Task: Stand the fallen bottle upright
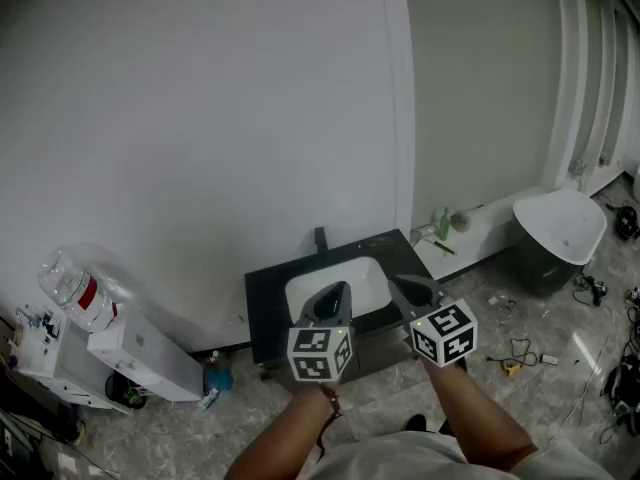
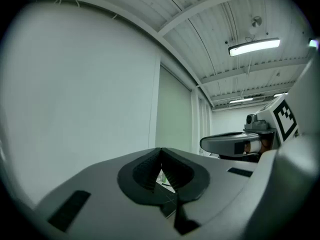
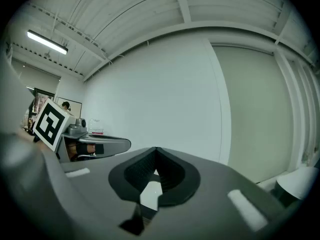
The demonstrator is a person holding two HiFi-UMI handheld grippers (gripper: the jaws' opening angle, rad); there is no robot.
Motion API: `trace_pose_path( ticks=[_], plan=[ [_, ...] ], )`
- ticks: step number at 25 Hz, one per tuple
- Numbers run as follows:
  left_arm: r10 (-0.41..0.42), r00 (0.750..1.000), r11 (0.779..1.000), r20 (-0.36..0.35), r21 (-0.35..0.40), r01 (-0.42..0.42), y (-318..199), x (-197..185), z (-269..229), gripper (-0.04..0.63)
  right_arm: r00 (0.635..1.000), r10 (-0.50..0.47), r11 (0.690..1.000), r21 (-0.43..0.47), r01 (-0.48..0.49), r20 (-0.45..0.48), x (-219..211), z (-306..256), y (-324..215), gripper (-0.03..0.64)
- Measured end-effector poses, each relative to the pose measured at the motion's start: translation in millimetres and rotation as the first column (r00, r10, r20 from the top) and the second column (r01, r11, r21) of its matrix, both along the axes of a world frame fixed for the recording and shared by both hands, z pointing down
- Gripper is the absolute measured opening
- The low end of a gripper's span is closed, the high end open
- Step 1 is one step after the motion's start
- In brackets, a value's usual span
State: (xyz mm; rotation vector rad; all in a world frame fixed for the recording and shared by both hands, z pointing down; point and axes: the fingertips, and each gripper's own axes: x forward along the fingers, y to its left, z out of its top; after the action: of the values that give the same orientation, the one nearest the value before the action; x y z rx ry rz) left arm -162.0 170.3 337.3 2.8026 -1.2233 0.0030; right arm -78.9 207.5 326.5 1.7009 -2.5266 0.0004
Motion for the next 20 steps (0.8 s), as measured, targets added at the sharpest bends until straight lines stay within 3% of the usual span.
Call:
trace_pose_path(
  ticks=[12, 20],
  plan=[
    [0.005, 1.0, 1.0, -0.002, -0.014, -0.005, -6.4, 4.7, 5.3, 0.007, 0.999, -0.014, 0.999, 0.038, 0.012, 0.036, 5.2, -7.4, -0.6, 0.002],
    [0.008, 1.0, 1.0, 0.004, -0.028, -0.008, -39.1, 23.1, 19.3, 0.008, 0.998, -0.008, 1.0, 0.003, 0.008, 0.056, 30.4, 11.9, -33.8, 0.005]
  ],
)
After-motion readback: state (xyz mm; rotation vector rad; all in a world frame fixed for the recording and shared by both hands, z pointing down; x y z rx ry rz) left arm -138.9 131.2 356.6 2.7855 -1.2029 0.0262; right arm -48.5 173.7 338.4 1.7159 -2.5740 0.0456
